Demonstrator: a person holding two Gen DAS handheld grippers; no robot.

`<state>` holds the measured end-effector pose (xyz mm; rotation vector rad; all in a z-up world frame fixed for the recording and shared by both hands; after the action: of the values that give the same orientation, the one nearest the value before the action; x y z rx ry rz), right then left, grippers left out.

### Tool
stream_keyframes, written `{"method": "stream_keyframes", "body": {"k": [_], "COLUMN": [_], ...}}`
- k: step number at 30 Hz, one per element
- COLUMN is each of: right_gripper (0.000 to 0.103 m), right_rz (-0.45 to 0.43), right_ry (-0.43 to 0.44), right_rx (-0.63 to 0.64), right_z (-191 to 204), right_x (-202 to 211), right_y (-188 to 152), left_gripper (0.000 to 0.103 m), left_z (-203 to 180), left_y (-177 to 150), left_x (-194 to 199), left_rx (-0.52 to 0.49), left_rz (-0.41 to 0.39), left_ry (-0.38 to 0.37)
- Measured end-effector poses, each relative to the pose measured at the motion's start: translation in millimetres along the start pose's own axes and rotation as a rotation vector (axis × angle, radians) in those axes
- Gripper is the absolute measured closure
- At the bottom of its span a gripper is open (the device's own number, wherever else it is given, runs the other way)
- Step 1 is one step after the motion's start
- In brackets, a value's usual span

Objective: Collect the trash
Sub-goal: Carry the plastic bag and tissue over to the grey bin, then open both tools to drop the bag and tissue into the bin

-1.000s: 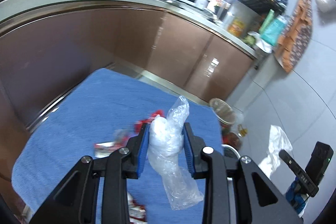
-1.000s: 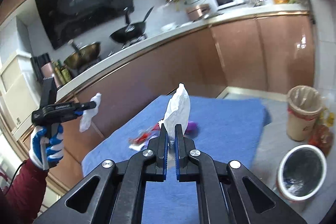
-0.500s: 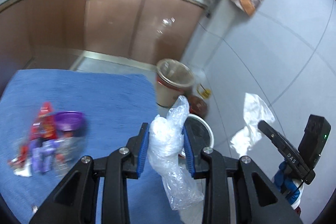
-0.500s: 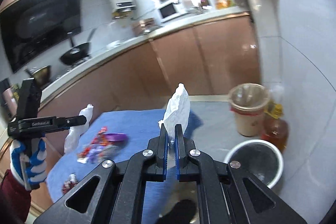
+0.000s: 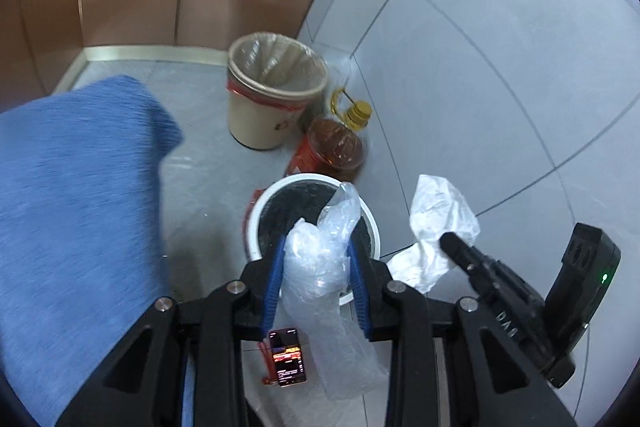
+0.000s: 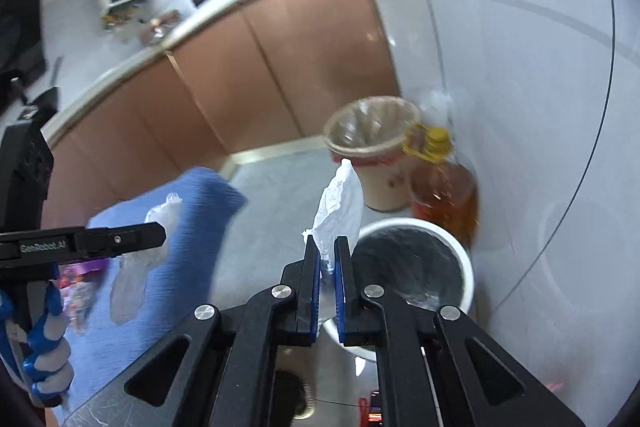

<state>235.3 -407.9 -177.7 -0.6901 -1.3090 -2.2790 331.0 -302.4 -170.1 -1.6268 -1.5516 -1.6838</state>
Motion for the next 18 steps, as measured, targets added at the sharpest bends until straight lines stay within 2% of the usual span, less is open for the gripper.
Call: {"method": "stream_keyframes", "body": {"k": [7, 13, 15, 17, 18], "right_gripper": [0.094, 0.094, 0.088, 0.073, 0.072], "right_rz": [0.056, 0.104, 0.119, 0.125, 0.129], "right_ry": [-0.069, -0.112, -0.125, -0.141, -0.147], "right_rx": [-0.038, -0.042, -0.047, -0.045, -0.044], "right_z": [-45, -72, -79, -84, -86], "right_x": [-45, -81, -91, -97, -99], "right_y": [-4, -11, -14, -15, -16], "left_gripper": [0.072, 0.071, 0.066, 0.057, 0.055], "left_z": [-23, -36, -37, -38, -38], "left_y": [10, 15, 16, 18, 18], "left_x": [-68, -104, -109, -112, -112], "left_rx": [0.004, -0.002, 0.002, 0.013, 0.021], "left_rz": [0.064, 0.095, 0.097, 0.091, 0.088], "left_ry": [-0.009, -0.014, -0.021, -0.035, -0.041]}}
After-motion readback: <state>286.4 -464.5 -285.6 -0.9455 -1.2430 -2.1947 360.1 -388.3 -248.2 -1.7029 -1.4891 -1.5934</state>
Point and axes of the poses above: each gripper's, at about its wrist camera, not at the fingertips, and x roughly against the way its jaws point, z to its left, y to its top, the point moved 5 cm from there along -x, roughly the way its jaws point, and after that the axes turned 10 degrees about y, right-handed, at the moved point
